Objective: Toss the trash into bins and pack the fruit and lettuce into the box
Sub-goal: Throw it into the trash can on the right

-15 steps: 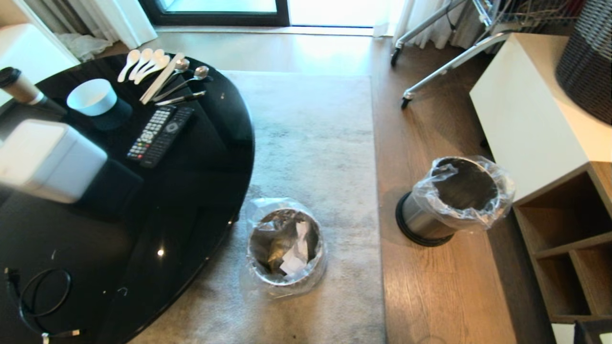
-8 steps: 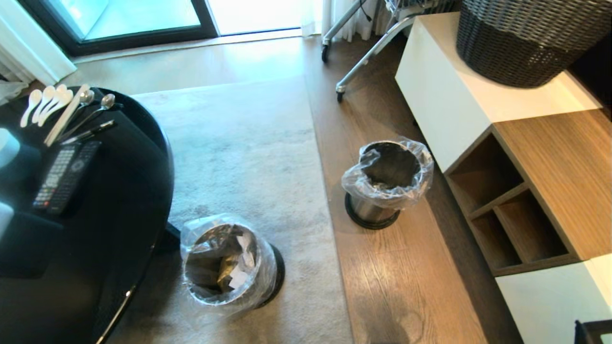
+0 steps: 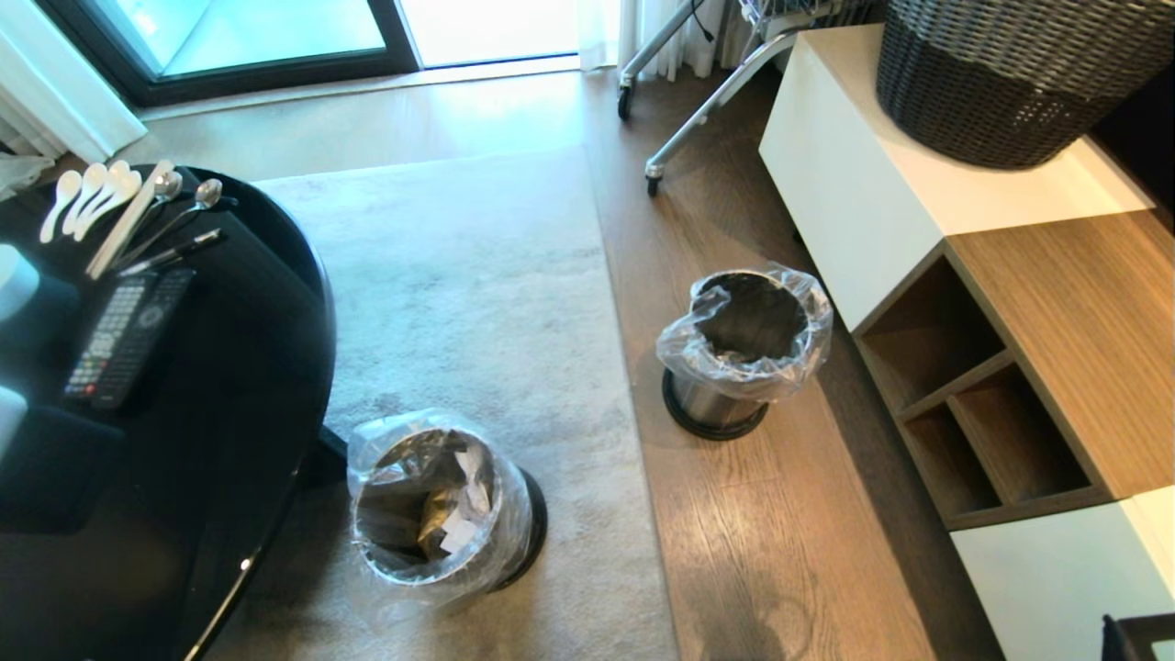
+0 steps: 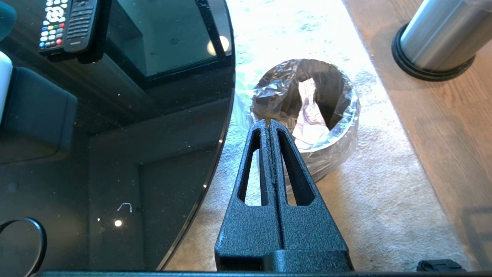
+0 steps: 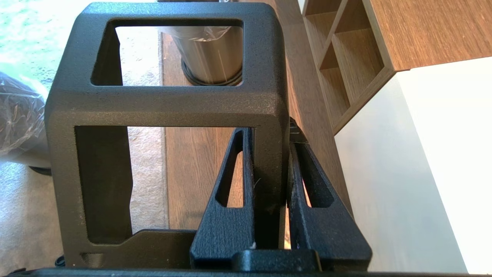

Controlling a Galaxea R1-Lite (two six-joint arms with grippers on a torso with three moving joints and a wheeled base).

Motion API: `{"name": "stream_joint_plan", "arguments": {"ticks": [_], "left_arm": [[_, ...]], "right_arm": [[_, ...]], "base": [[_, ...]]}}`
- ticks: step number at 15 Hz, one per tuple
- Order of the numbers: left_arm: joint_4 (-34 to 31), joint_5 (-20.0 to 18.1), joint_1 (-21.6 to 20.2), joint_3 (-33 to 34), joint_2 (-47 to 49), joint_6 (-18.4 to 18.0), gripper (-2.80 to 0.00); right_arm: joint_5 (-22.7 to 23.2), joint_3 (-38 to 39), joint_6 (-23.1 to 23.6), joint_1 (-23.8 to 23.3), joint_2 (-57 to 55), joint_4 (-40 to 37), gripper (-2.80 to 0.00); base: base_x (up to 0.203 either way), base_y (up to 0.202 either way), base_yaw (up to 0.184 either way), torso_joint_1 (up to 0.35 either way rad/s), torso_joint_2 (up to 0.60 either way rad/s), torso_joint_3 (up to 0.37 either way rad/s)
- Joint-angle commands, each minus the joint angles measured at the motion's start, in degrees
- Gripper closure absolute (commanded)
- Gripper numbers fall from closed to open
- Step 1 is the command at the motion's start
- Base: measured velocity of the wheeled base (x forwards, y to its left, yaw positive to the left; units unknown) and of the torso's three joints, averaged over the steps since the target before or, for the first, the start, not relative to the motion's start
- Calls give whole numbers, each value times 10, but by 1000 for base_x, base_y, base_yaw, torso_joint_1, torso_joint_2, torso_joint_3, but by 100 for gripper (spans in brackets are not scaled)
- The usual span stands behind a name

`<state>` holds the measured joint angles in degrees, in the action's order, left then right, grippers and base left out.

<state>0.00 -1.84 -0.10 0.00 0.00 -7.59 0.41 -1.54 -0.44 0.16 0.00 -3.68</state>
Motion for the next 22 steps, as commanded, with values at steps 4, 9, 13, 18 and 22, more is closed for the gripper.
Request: {"name": "stream_joint_plan", "arguments": {"ticks": [4, 9, 13, 18, 22], "left_arm": [[0, -1, 0, 0, 1, -1, 0], [1, -1, -1, 0, 1, -1, 0], [1, -2, 0, 0, 1, -1, 0], [0, -1, 0, 0, 1, -1, 0], [0, 0, 0, 0, 1, -1, 0]], "right_arm": [[0, 0, 0, 0, 0, 0, 0], [0, 0, 0, 0, 0, 0, 0], [0, 0, 0, 0, 0, 0, 0], [0, 0, 1, 0, 0, 0, 0], [0, 0, 1, 0, 0, 0, 0]], "base": [[15, 0, 1, -2, 1, 1], [182, 0, 1, 6, 2, 2], [189, 0, 2, 2, 2, 1], [187, 0, 1, 1, 2, 2], [188, 0, 2, 8, 2, 2]]}}
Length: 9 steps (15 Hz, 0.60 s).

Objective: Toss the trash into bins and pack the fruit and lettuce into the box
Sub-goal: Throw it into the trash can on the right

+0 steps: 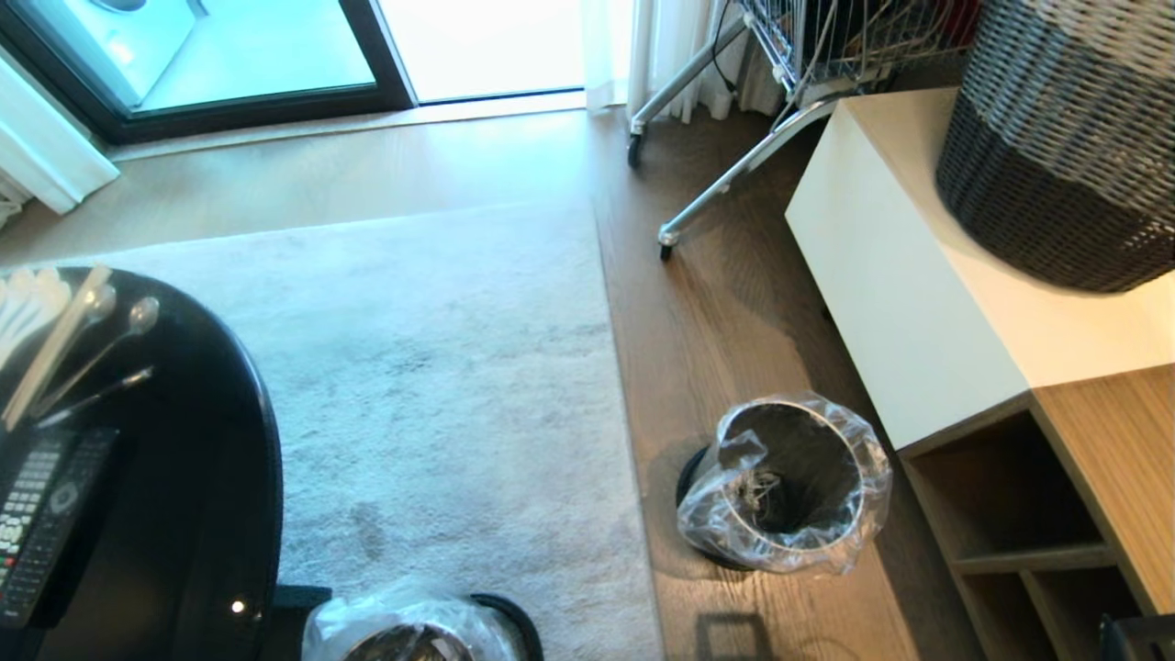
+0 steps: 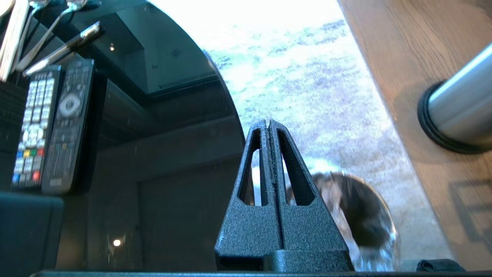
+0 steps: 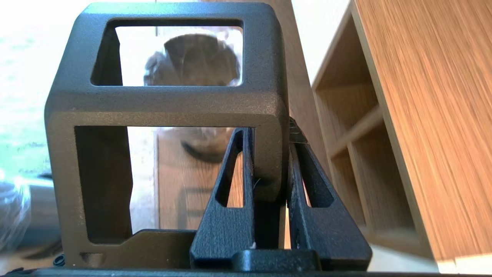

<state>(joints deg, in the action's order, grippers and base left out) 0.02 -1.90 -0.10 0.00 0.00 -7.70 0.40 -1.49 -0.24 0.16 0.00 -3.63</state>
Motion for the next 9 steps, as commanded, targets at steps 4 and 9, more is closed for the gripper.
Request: {"name": "stream_joint_plan", "arguments": {"ticks": [4, 9], "left_arm": [[0, 1, -1, 0, 1, 1, 0], [0, 1, -1, 0, 1, 0, 0]], "right_arm": [[1, -1, -10, 0, 0, -1, 0], [1, -1, 1, 0, 0, -1, 0]], "base": [[50, 0, 1, 5, 1, 2], [0, 0, 0, 0, 0, 0]]}}
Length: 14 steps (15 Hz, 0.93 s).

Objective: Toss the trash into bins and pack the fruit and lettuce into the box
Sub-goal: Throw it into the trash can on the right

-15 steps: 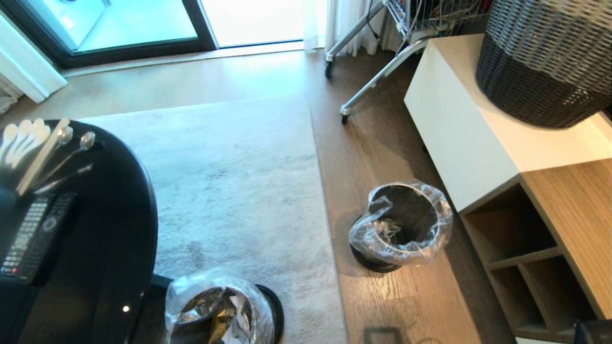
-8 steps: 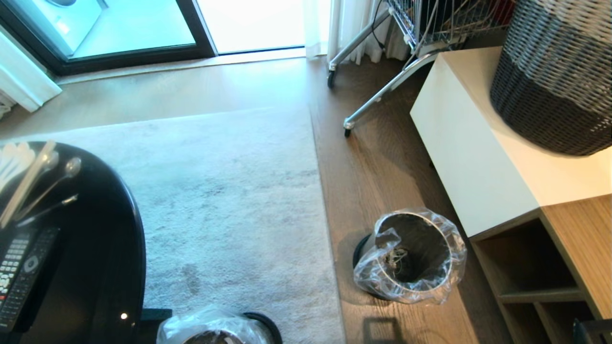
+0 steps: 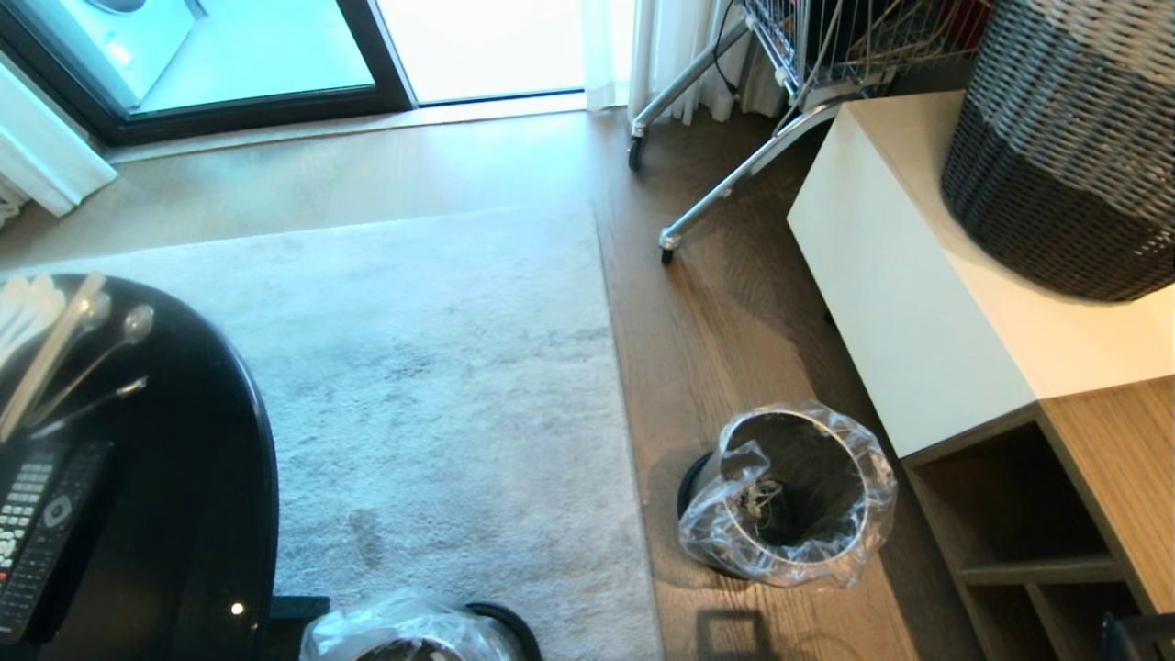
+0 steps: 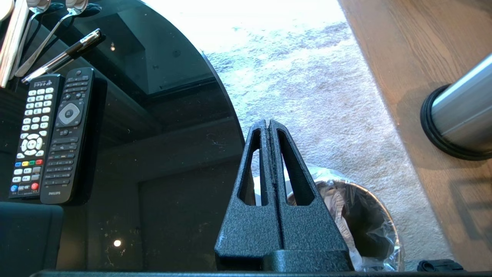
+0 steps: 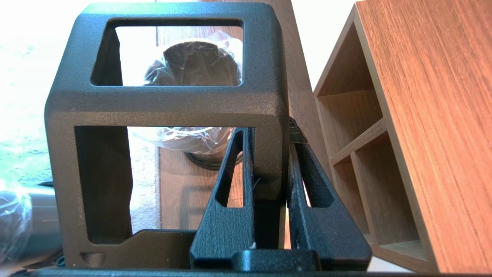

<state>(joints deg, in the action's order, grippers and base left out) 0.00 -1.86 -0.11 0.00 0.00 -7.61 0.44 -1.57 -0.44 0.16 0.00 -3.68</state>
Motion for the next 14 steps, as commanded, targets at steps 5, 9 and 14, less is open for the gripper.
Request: {"name": "stream_joint_plan", "arguments": {"ticks": [5, 9, 14], "left_arm": [[0, 0, -1, 0, 1, -1, 0], [0, 0, 0, 0, 1, -1, 0], [0, 0, 0, 0, 1, -1, 0]], "right_arm": [[8, 0, 34, 0, 0, -2, 0], [7, 0, 11, 0, -1, -2, 0], [4, 1, 1, 0, 0, 0, 0]], "base": [[0, 0, 0, 0, 0, 0], [0, 0, 0, 0, 0, 0], [0, 0, 0, 0, 0, 0]]}}
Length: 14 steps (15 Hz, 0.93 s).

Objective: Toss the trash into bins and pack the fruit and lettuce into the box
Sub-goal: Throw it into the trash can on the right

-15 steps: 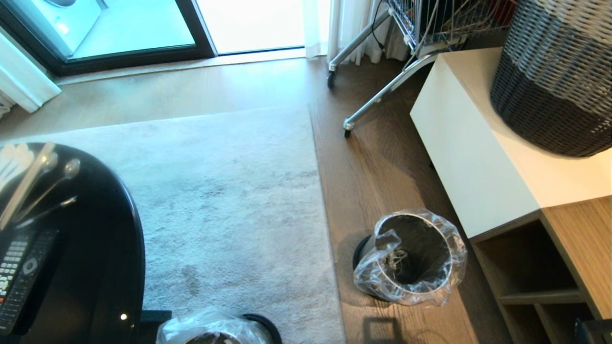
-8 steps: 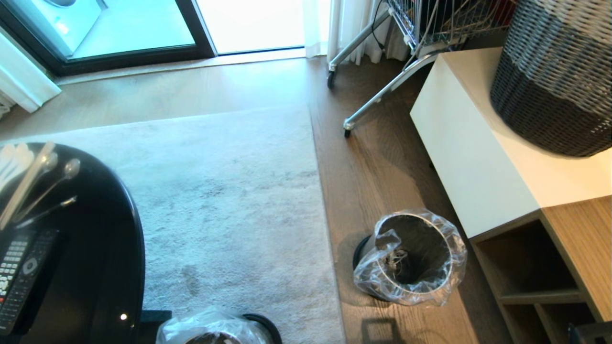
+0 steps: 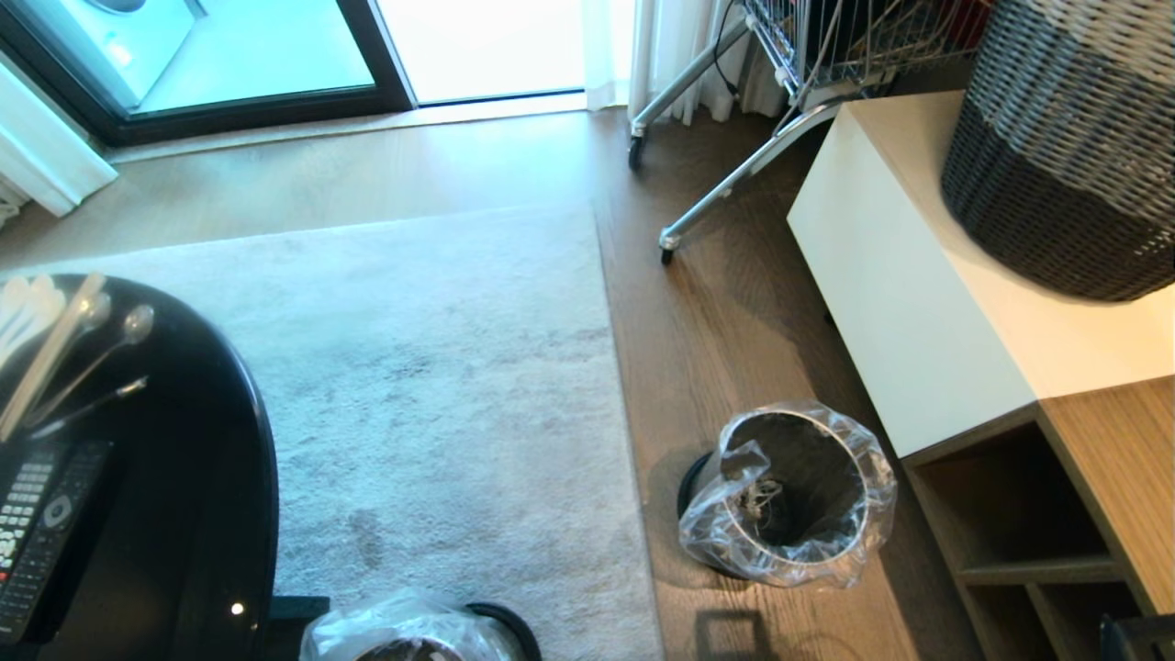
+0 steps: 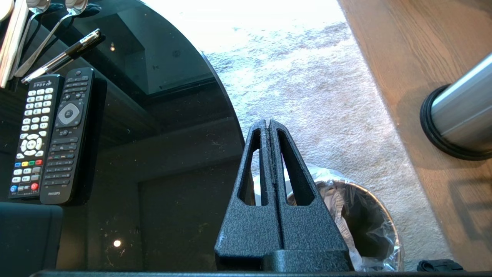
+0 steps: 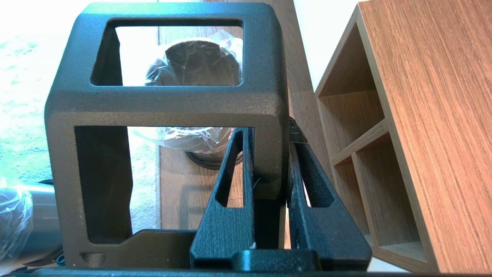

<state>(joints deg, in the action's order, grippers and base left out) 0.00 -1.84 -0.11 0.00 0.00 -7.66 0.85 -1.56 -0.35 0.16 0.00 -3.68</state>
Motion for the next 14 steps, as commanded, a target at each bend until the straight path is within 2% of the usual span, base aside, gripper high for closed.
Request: {"name": "stream_joint_plan", "arguments": {"ticks": [1, 6, 14], "left_arm": [[0, 0, 0, 0, 1, -1, 0], [1, 0, -1, 0, 1, 5, 0], [1, 0, 0, 0, 1, 13, 0]], "right_arm": [[0, 1, 0, 0, 0, 0, 0], [0, 1, 2, 0, 0, 0, 0], [1, 2, 4, 0, 0, 0, 0]], "base": [[0, 0, 0, 0, 0, 0], [0, 0, 0, 0, 0, -14], [0, 0, 0, 3, 2, -180]]}}
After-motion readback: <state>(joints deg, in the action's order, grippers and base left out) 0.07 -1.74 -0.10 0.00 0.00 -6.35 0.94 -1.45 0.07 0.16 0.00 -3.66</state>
